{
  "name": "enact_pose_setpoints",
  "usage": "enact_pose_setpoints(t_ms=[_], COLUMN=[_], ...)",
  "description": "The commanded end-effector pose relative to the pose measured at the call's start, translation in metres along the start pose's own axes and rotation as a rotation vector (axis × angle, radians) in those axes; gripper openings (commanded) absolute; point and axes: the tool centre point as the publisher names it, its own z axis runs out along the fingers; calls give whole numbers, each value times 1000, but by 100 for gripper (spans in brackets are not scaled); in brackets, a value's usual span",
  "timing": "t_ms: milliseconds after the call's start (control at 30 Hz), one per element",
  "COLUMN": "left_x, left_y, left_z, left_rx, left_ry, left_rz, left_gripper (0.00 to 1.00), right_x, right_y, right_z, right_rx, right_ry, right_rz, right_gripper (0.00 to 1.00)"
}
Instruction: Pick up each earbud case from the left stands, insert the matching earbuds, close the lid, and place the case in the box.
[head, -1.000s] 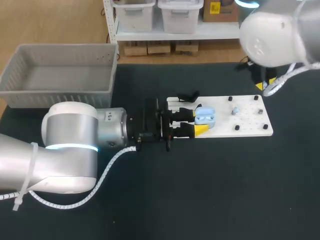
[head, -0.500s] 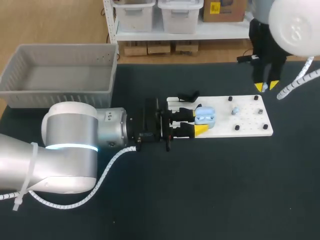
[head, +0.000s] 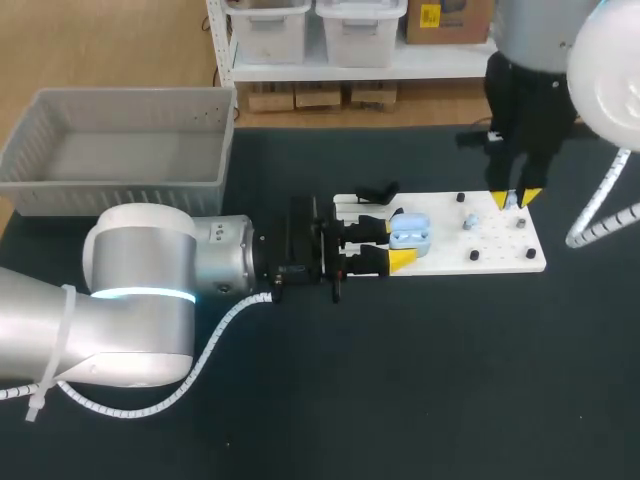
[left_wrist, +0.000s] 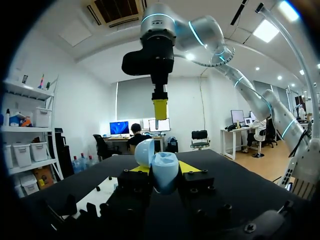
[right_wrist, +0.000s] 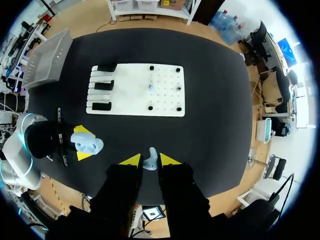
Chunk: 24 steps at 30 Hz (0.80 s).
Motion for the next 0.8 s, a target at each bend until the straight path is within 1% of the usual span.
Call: enact_pose_setpoints(t_ms=[33,433,467,500,567,633,733,800], left_x=[1,1,1,1,1,1,1,1], left_y=[-2,-2,-2,-2,-2,-2,-2,-2], left_z=[0,0,0,0,0,0,0,0], left_rx=[-8,-8,-8,-8,-8,-8,-8,-8], left_ry=[-2,-2,-2,-2,-2,-2,-2,-2], left_rz=[4,4,4,4,4,4,4,4], left_gripper=[0,0,0,0,0,0,0,0], right_x=[4,4,5,6,10,13,22,29], right_y=[-1,-1,1,3,4,5,11,18], right_z=[1,1,-3,-10,-20,-29,-38,-41], right_rx=[-2,-2,-11,-37,-37,-51,-46,-15], right_ry=[-21,-21,-29,-33,-59,-67,-65,-65], right_rz=[2,2,0,12,25,46,72,78], right_gripper=[0,0,0,0,0,0,0,0])
